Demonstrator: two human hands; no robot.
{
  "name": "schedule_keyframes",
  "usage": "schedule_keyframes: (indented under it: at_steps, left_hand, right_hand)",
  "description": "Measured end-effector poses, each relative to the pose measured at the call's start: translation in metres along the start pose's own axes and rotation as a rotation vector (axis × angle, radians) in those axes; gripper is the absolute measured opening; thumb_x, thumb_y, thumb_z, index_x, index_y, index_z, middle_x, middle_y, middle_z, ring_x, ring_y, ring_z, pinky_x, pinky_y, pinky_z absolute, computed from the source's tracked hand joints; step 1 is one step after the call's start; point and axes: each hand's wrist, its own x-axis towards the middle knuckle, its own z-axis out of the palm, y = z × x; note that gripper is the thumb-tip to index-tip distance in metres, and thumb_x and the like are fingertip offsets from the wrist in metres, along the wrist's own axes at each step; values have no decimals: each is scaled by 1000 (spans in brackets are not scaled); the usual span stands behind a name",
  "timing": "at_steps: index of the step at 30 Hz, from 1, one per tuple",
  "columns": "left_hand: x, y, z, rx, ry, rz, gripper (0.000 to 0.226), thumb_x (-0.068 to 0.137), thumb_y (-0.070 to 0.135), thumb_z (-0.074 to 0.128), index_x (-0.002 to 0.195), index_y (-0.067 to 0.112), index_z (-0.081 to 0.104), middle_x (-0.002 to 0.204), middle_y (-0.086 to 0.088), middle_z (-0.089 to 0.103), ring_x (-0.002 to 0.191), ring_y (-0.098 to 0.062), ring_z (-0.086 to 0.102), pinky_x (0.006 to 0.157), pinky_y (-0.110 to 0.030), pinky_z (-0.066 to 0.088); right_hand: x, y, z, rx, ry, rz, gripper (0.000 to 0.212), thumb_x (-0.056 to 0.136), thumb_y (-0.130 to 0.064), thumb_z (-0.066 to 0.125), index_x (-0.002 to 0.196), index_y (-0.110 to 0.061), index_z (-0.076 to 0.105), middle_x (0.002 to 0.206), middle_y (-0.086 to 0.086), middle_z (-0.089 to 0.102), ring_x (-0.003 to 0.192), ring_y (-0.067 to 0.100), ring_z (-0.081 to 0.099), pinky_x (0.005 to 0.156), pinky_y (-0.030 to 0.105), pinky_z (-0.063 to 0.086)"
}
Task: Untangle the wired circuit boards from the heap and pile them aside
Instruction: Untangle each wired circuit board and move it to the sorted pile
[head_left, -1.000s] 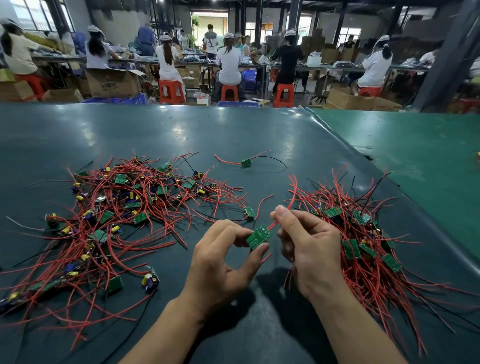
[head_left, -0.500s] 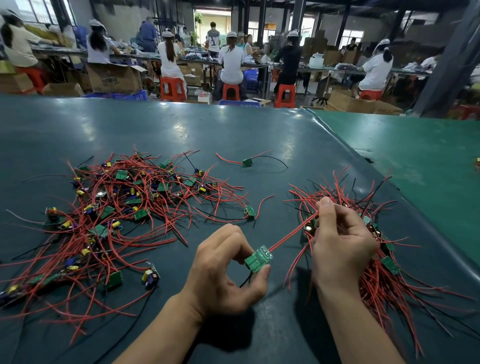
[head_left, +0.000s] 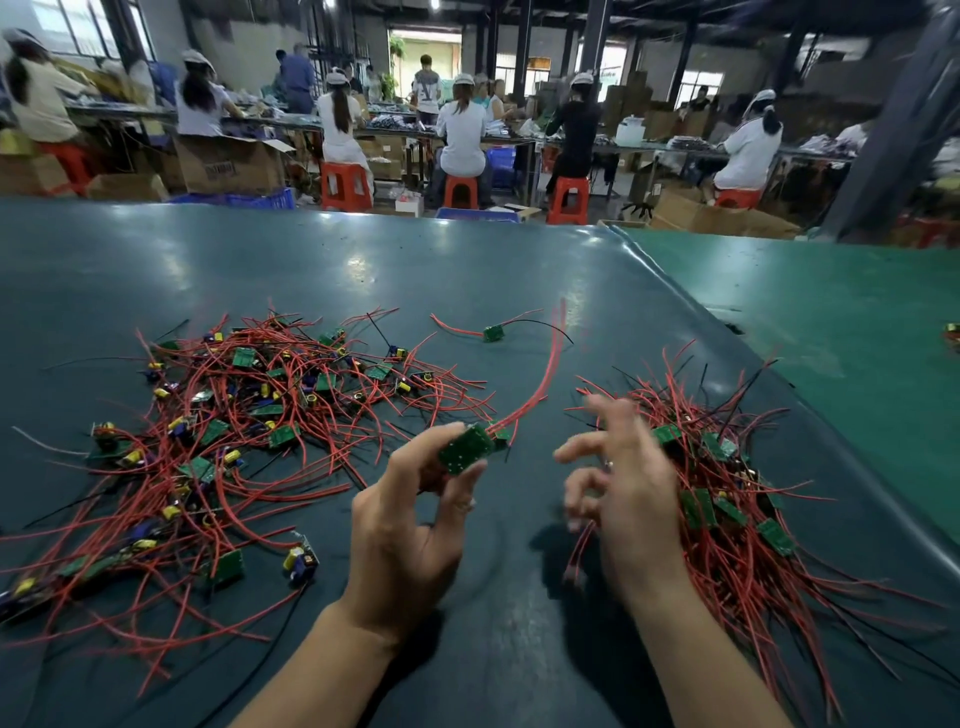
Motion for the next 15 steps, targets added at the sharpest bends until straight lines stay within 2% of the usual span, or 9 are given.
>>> schedule_keyframes:
  at_steps: [2,3,5,8,10,11,13,15]
  left_hand:
    - [1,-1,-1,42,2,19,34,93,26,60,126,32,52,100,18,64,72,-5,65,68,-22,54]
    - [1,-2,-3,56,-16,50,37,93,23,59,128,32,52,104,18,63,76,-4,64,71,-22,53]
    - [2,-2,-5,57,-98,107,39,96,22,55,133,30,51,105,12,62,80,-8,63,70,-26,53]
    - [5,-3,-7,122,-237,166,40,98,26,53,138,22,50,104,2,67,79,-17,67,68,-33,55]
    - [8,-5,-6,249,-249,167,47,93,26,57,138,19,49,91,2,67,74,-7,59,66,-29,53]
    - [9,-5,-6,313,-236,163,48,91,28,58,138,18,51,83,5,64,71,-2,51,64,-26,49]
    - [11,-8,-6,418,-196,178,45,89,30,63,130,14,60,79,8,61,72,-8,49,67,-30,47]
    - [13,-11,-6,514,-115,183,36,86,27,69,119,14,68,86,7,66,81,-20,57,77,-40,45]
  right_hand:
    - [-8,5,8,-32,-282,99,68,73,-74,53,93,-12,72,63,2,62,41,11,46,38,19,34]
    - [-14,7,11,-25,-403,115,67,72,-75,57,89,-12,73,65,3,62,42,11,47,38,19,34]
    - [-22,13,17,-34,-519,56,47,78,-63,66,92,-18,70,69,-1,62,41,11,47,35,18,35]
    - [-26,16,21,-70,-466,-113,12,86,-30,69,97,-26,70,65,-9,64,43,2,51,39,14,40]
    - [-21,15,17,-193,-418,-263,10,88,-20,67,87,-29,71,67,-15,68,52,0,60,50,13,46]
    - [-18,15,13,-336,-390,-344,11,88,-23,67,81,-31,71,68,-16,69,55,2,61,53,18,47]
    - [-12,13,6,-569,-288,-465,17,87,-33,68,72,-29,71,66,-14,67,52,5,58,52,25,46]
    - [-7,12,0,-583,-128,-516,22,86,-40,68,68,-28,68,63,-10,65,48,6,54,49,26,46]
